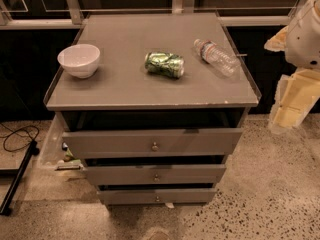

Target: Open middle drawer

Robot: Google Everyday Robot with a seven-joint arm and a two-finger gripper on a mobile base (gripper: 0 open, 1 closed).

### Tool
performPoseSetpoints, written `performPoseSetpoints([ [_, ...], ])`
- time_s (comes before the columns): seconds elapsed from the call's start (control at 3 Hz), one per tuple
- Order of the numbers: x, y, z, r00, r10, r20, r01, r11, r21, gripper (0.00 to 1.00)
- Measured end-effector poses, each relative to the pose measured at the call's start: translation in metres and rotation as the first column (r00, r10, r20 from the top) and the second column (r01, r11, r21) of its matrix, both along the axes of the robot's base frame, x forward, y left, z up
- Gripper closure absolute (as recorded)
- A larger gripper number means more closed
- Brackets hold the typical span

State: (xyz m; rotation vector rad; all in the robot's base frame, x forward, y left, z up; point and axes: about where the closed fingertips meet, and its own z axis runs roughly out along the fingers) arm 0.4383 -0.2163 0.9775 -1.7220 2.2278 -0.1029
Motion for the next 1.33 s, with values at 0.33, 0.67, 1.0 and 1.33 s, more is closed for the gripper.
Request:
performPoseSetpoints([
  [0.33, 0.000, 0.001, 0.001, 0.9999, 0.005, 0.011, -0.005, 1.000, 0.003, 0.00],
  [0.67, -0.007, 0.002, -0.021, 0.9993, 0.036, 0.012, -0.036, 0.999, 0.026, 0.00],
  [1.0, -0.017, 0.003, -0.068, 0.9980, 0.064, 0.002, -0.064, 0.997, 0.046, 0.00],
  [1.33, -0.022, 0.007, -0.130, 0.9949, 0.101, -0.005, -0.100, 0.992, 0.073, 0.00],
])
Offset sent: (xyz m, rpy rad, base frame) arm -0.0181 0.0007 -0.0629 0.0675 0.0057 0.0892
